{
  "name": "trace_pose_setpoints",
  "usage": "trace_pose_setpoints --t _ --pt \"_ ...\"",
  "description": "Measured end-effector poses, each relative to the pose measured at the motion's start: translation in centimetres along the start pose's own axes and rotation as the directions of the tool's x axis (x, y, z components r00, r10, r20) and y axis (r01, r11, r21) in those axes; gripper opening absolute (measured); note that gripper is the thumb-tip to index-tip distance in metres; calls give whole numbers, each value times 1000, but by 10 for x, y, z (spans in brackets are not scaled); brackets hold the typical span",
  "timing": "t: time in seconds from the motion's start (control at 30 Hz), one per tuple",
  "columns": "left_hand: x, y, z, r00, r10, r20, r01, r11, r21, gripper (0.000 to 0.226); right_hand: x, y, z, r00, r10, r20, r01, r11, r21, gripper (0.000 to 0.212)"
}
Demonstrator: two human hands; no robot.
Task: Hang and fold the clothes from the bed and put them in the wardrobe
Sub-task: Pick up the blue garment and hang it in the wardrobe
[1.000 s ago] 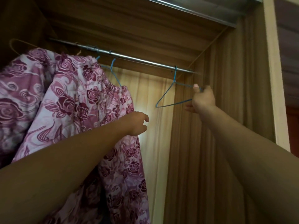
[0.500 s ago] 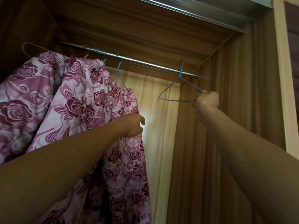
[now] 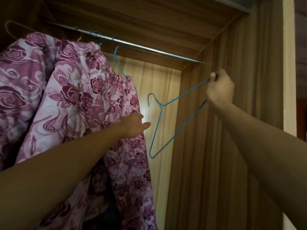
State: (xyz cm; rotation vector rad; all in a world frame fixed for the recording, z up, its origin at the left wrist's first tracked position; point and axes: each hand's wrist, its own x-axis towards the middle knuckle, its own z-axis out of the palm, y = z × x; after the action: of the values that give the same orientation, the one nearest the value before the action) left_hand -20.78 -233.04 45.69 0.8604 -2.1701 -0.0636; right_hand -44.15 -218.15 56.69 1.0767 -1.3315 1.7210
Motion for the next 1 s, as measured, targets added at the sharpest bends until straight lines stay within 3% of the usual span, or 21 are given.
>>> trace_pose_setpoints --t 0.13,0.27,0.33,0.47,0.57,0.67,0.77,0.87,0.93,0.97,1.0 --pt "-24 -3 32 964 -167 206 220 936 -275 47 -36 27 19 973 16 228 -35 996 79 23" --pt "-55 -24 64 875 -290 386 480 618 -623 39 -84 69 38 934 172 312 -235 956 177 28" --pt "-67 -36 77 863 -324 388 505 512 -695 31 -112 95 46 905 244 349 -316 934 165 31" --pt "-79 -51 96 859 -363 361 499 435 -749 24 -176 143 63 822 349 450 -411 911 43 20" --pt "-94 -66 109 862 -372 343 494 468 -733 29 -236 172 68 729 409 549 -421 900 -111 37" --pt "-108 -86 123 865 -394 310 501 659 -561 25 -311 193 61 539 496 681 -507 837 -208 41" --pt "-120 -99 137 905 -341 254 414 842 -345 30 -385 204 48 277 546 791 -512 780 -359 52" --pt "-135 -110 158 891 -300 341 374 911 -176 24 -455 222 35 -13 524 852 -261 820 -508 49" --pt "-148 -117 169 878 -284 386 380 903 -199 14 -494 236 29 -221 491 842 -56 856 -514 49" --pt "-153 -118 173 882 -259 394 365 904 -223 16 -510 239 26 -291 493 820 39 862 -505 62" --pt "-158 -119 176 885 -242 397 347 913 -216 14 -524 241 25 -311 508 803 115 859 -499 78"
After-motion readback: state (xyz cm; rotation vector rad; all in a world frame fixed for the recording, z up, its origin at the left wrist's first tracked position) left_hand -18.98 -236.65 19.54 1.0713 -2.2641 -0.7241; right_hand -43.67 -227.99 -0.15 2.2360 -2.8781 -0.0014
